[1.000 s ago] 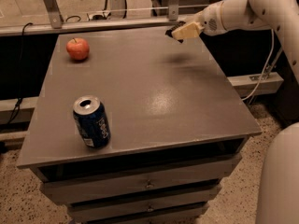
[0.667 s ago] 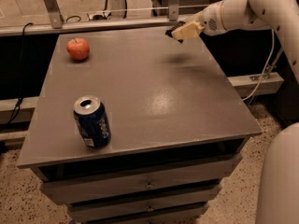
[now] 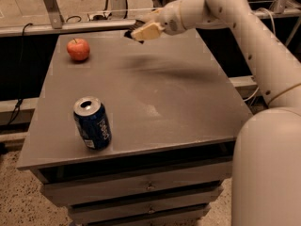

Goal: Move rxbar chocolate near apple

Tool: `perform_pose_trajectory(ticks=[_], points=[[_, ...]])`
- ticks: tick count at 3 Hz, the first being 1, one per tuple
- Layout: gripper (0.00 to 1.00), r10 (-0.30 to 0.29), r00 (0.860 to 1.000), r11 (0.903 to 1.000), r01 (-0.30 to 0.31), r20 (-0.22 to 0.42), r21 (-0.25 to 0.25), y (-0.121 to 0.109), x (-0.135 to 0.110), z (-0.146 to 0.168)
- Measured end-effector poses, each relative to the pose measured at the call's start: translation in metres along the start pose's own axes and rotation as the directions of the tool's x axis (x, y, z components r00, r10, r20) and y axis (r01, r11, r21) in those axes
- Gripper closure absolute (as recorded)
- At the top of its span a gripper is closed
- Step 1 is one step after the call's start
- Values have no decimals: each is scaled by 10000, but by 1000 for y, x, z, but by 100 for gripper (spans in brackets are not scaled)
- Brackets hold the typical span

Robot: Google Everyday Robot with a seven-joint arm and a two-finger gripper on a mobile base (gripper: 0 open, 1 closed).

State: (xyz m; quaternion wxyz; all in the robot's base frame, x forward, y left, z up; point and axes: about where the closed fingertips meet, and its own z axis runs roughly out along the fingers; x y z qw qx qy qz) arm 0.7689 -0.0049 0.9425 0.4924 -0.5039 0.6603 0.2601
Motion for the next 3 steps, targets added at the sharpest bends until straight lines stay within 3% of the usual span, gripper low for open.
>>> perform_pose_trajectory(ticks=[1, 2, 3], points=[[100, -497, 9986, 9925, 511, 150, -1115, 33, -12, 56], [100, -657, 9977, 9832, 676, 167, -1696, 54, -14, 95], [85, -692, 9975, 9782, 708, 152, -1953, 67, -16, 122]])
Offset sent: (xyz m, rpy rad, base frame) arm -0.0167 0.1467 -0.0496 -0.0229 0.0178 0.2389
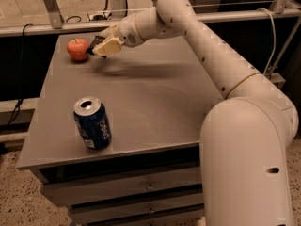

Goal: Move rxbar chocolate near apple

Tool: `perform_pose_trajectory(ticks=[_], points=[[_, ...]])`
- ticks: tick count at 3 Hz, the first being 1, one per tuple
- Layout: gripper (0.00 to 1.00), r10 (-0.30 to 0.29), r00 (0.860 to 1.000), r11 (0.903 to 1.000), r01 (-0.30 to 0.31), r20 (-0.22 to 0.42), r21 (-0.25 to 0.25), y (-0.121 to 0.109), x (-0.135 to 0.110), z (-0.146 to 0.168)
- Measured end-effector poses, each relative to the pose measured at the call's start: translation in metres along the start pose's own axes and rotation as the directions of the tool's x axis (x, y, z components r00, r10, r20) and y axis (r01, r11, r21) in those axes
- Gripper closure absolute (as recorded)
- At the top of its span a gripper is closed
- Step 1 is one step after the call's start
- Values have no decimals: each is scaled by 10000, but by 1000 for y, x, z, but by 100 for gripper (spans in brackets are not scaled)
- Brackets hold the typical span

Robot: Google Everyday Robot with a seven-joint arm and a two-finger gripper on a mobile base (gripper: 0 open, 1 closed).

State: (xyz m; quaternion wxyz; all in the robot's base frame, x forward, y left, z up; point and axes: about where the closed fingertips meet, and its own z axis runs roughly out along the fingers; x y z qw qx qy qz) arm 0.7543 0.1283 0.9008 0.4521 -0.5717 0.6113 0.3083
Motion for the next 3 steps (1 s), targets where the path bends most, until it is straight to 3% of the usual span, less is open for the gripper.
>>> perform_pose_trajectory(ticks=[1, 3], points=[[61, 134, 9999, 9999, -134, -83, 71, 0, 2, 21], [15, 411, 9988, 9983, -399, -275, 426, -7, 14, 35]])
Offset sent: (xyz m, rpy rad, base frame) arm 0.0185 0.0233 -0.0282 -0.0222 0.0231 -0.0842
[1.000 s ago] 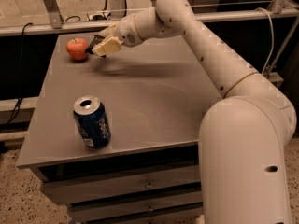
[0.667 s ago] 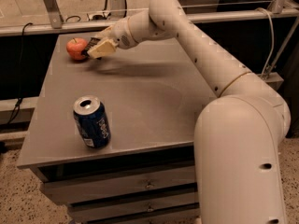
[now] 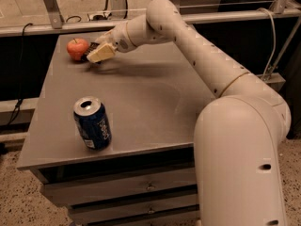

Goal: Move rxbar chocolate near apple

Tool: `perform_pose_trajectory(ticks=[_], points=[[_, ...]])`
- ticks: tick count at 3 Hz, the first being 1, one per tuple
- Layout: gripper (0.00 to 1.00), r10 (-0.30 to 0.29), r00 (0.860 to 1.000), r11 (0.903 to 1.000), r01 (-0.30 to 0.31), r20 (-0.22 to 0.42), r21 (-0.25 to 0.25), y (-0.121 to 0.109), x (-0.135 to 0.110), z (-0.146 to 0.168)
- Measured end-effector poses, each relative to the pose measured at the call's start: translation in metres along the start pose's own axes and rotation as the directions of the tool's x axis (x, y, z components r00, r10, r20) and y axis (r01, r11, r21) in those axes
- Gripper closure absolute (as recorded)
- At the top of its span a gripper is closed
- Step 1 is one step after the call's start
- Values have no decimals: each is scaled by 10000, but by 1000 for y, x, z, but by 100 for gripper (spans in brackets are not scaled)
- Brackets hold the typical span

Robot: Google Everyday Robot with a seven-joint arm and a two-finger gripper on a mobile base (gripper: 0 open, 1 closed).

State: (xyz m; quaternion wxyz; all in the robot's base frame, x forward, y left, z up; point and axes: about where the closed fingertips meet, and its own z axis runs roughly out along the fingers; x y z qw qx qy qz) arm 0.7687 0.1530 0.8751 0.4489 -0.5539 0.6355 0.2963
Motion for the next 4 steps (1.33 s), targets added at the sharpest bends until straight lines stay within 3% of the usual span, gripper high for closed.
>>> perform_pose_trajectory(ticks=[1, 2, 3, 4], points=[[0, 56, 10000, 9999, -56, -3, 104, -2, 2, 1], [0, 57, 10000, 9999, -57, -1, 113, -2, 2, 1], [0, 87, 9997, 9970, -104, 226, 763, -15, 7, -45], [0, 208, 9988, 9724, -305, 442, 2315, -34, 21, -138]])
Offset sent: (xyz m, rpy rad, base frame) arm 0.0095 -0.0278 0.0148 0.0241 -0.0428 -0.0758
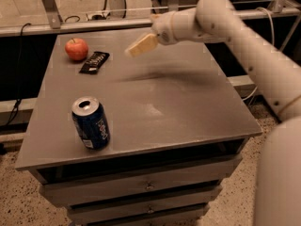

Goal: Move rxbar chocolate near apple

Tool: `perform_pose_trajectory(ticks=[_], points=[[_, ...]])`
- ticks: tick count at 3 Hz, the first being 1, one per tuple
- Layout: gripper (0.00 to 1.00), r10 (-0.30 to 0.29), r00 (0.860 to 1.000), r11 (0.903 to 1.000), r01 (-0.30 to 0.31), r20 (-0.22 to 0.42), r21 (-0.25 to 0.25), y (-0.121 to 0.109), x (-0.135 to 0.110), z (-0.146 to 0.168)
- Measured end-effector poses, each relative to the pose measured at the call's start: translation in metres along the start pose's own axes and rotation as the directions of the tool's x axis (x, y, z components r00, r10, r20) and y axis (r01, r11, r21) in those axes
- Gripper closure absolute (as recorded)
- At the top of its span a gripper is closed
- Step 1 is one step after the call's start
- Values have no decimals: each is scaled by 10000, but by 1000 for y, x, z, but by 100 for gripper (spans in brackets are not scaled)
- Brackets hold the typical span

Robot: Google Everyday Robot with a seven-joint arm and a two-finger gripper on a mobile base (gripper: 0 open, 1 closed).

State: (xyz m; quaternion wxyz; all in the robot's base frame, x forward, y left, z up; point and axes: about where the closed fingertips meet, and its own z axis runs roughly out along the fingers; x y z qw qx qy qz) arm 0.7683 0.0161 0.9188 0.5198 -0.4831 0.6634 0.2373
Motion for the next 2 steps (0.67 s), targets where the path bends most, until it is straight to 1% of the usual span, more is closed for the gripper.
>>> perform_pose_trajectory(ticks=[1, 2], points=[[0, 206, 9997, 9984, -201, -100, 523, -17, 17, -33], [0, 195, 9998, 9987, -191, -94, 482, -16, 17, -30]])
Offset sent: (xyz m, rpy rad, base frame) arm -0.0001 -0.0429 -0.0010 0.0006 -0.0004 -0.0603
